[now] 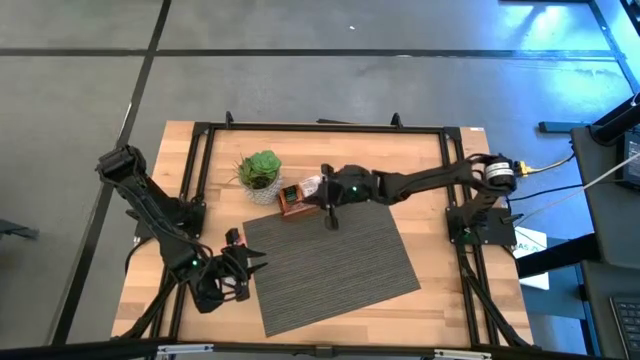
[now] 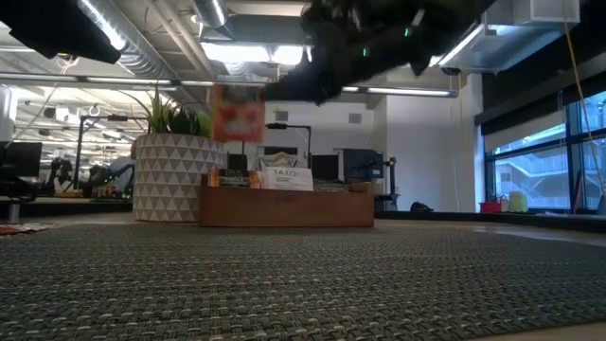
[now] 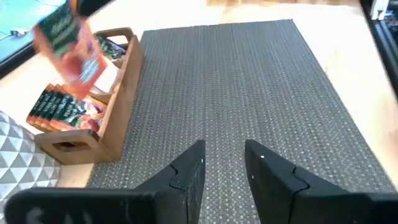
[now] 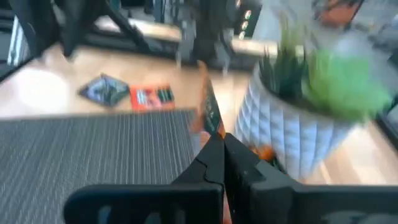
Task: Pick & Place Tea
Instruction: Put the right orange tea bag into the left slot of the wooden organizer, then put the orange tea bag into the left slot of the wooden organizer
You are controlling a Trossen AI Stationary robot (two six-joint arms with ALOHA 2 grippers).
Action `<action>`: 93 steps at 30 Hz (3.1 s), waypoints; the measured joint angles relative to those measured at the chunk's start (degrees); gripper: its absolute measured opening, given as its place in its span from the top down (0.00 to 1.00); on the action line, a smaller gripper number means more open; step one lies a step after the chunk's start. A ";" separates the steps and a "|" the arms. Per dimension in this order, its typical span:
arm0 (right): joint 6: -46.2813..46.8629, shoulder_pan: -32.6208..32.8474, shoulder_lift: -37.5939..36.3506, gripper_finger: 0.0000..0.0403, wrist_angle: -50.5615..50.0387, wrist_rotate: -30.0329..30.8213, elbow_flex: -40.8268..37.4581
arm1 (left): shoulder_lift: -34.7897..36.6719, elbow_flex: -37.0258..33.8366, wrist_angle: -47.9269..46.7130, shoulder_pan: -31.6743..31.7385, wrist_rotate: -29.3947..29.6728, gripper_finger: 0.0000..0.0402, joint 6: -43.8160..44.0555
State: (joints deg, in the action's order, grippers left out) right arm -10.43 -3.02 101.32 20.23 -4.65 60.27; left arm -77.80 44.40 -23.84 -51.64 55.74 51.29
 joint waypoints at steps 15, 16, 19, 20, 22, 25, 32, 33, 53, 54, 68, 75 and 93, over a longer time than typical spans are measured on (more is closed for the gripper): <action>-1.48 -5.09 8.34 1.00 5.70 -2.97 -0.31 | 0.00 0.00 0.02 0.42 -0.14 0.73 0.00; -1.69 -5.08 8.94 1.00 5.83 -2.99 -0.31 | 0.00 0.00 -0.03 0.42 -0.13 0.73 0.00; -1.71 -5.01 10.31 1.00 6.19 -3.02 -0.33 | 0.00 0.00 -0.18 0.42 -0.13 0.73 0.00; -1.71 -5.05 10.66 1.00 6.81 -3.00 -0.33 | 0.00 0.00 -0.20 0.42 -0.14 0.73 0.00; -1.61 -5.07 11.21 1.00 6.92 -2.98 -0.28 | 0.00 0.00 -0.17 0.42 -0.12 0.73 0.00; -0.99 -5.03 11.88 1.00 7.07 -2.98 -0.33 | 0.00 0.00 -0.17 0.42 -0.12 0.73 0.00; -0.27 -5.03 13.13 0.99 7.45 -2.96 -0.31 | 0.00 0.00 -0.17 0.42 -0.12 0.73 0.00; -0.26 -5.03 13.13 0.99 7.44 -2.95 -0.31 | 0.00 0.00 -0.17 0.42 -0.12 0.73 0.00; 1.00 -5.03 13.15 0.98 7.34 -1.44 -0.31 | 0.00 0.00 -0.17 0.42 -0.56 0.73 0.00; 0.89 -5.01 13.15 0.96 7.34 -1.44 -0.31 | 0.00 0.00 -0.18 0.42 -0.93 0.73 0.00; 3.44 -4.95 13.24 0.64 17.71 6.93 -0.28 | 0.00 0.00 -0.84 0.45 -2.48 0.73 2.39; 10.22 -3.81 13.24 0.62 17.30 1.40 -0.28 | -1.00 0.00 -12.38 0.98 -8.83 0.73 16.89; 7.42 0.22 13.20 0.62 17.41 -2.95 -0.28 | -17.53 0.28 -26.75 4.88 -32.81 0.73 38.15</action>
State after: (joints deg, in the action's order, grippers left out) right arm -3.01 -2.80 114.52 37.64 -7.60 59.99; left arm -95.33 44.69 -50.58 -46.76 22.93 89.44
